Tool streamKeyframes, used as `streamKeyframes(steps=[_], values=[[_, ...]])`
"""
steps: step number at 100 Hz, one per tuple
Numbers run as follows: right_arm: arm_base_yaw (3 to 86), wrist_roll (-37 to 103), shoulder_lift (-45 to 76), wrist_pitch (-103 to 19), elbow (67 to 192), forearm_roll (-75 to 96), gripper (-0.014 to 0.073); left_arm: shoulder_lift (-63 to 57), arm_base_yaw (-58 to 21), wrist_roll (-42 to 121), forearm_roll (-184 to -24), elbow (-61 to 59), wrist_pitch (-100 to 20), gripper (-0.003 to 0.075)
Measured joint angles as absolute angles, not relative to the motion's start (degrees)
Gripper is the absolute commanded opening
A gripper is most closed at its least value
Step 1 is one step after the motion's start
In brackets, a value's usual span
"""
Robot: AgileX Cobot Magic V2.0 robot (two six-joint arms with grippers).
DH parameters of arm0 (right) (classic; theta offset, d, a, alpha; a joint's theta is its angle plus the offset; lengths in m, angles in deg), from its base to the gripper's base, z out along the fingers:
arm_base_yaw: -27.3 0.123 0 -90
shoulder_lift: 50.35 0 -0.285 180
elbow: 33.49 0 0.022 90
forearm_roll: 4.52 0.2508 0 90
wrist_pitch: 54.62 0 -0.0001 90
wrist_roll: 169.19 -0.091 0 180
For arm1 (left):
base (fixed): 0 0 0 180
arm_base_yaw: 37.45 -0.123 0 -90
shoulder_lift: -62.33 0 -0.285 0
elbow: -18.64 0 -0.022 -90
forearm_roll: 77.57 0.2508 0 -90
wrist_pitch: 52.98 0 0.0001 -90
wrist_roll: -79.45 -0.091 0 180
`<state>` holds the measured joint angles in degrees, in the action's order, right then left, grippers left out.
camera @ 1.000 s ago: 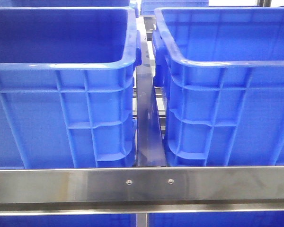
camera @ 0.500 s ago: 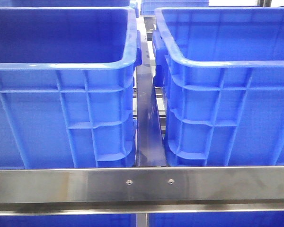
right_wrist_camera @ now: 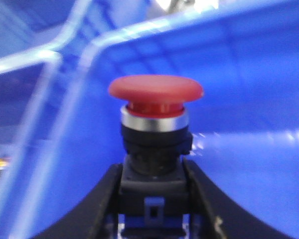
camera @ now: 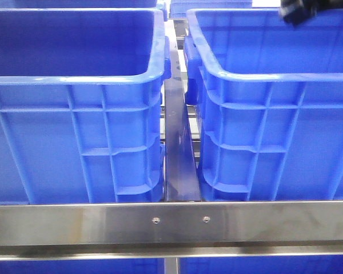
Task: Pick red and yellow buttons and place in box
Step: 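Carry the red button with the right gripper over the empty bin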
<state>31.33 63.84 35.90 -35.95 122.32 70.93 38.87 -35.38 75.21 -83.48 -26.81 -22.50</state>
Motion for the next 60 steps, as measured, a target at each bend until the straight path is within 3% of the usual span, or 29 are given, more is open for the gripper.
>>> streamKeyframes(steps=[60], values=[[27.6,63.7,57.9,-31.2,133.8,70.9,0.0064,38.9,-35.4,75.2,-83.5,-26.8,-22.5,0.0589]])
